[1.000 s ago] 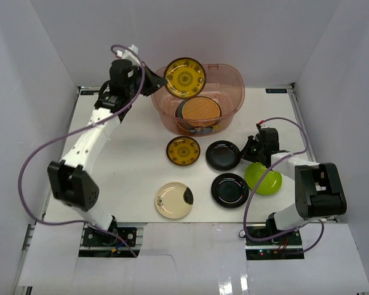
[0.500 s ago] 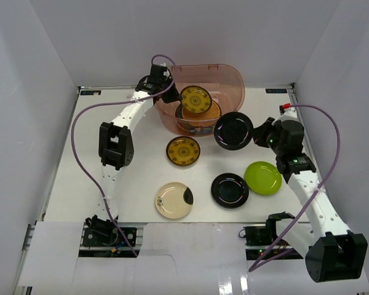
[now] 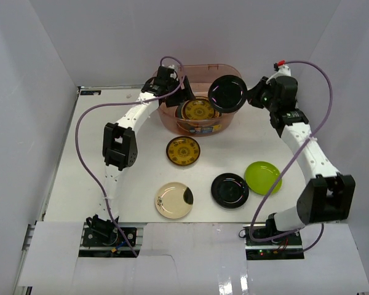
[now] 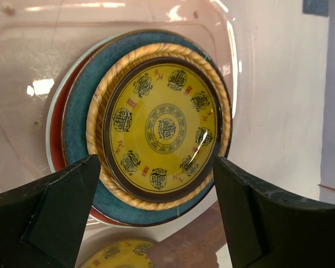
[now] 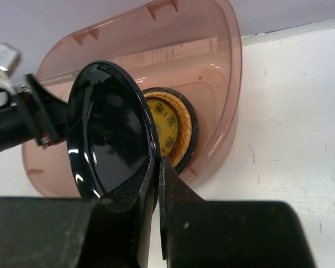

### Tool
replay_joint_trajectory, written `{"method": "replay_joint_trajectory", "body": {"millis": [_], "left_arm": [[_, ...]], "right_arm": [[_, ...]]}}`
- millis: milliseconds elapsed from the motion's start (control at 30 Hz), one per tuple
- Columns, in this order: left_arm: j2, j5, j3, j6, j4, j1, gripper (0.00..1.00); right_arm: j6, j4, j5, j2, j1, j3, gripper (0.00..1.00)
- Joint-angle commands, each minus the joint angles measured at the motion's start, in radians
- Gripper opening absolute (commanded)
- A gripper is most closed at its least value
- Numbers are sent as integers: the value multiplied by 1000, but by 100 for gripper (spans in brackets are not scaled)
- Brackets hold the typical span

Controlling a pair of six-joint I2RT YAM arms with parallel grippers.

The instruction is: Place the plates into the plastic bin on the countertop

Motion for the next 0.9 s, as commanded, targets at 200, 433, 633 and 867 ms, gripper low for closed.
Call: {"method": "replay_joint_trajectory", "body": {"millis": [200,433,633,867], "left_arm": [[-563,-6,-237,52,66,6,90],[-1091,-91,-1028,3,180,6,86],[-1216,-93,-1366,-60,226,9,86],[-1081,-64,-1448,-99,393,7,84]], "right_arm": [[-57,-37,69,338,146,338,8],[-67,-58,153,538,206,469,8],[-65,-127,178,601,220,550,37],[-123,-161,172,396,218,425,65]]}}
